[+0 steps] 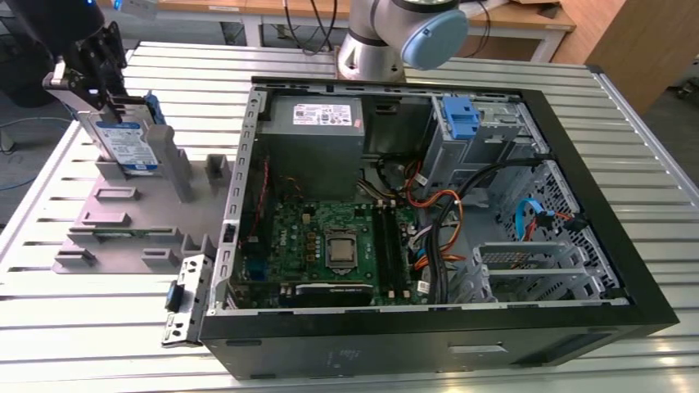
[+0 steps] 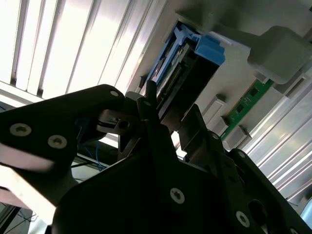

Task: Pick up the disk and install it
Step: 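Pick up the disk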

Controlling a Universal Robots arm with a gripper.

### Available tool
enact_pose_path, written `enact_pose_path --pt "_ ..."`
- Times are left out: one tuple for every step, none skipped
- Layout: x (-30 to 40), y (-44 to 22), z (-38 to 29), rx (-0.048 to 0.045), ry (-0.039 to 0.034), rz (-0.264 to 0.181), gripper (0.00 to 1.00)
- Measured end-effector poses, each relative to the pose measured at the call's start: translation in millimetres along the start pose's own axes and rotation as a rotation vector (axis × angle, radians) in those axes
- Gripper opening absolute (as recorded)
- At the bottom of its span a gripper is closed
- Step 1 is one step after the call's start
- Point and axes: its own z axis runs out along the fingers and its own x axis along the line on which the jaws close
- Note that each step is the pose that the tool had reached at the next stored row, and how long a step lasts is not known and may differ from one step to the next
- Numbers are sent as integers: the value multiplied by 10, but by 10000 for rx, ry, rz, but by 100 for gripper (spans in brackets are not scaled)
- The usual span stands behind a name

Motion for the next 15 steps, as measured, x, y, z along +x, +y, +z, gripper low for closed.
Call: enact_pose_path --pt "-1 0 0 0 0 0 44" --pt "-2 0 0 1 0 0 44" --pt "-3 0 0 0 0 1 44" --pt "-3 0 1 1 -1 1 44" --pt "-4 0 1 0 0 1 44" --pt "-5 0 1 0 0 1 44" --pt "-5 0 1 0 0 0 44" --pt "-6 0 1 0 0 1 43" --pt "-7 0 1 -1 0 1 43" --pt "-8 0 1 -1 1 0 37" --pt "-9 0 1 0 0 1 35" --pt "-9 1 2 0 0 1 35" --pt "-10 0 2 0 0 1 35" --pt "-11 0 2 0 0 1 35" --pt "-12 1 2 0 0 1 35"
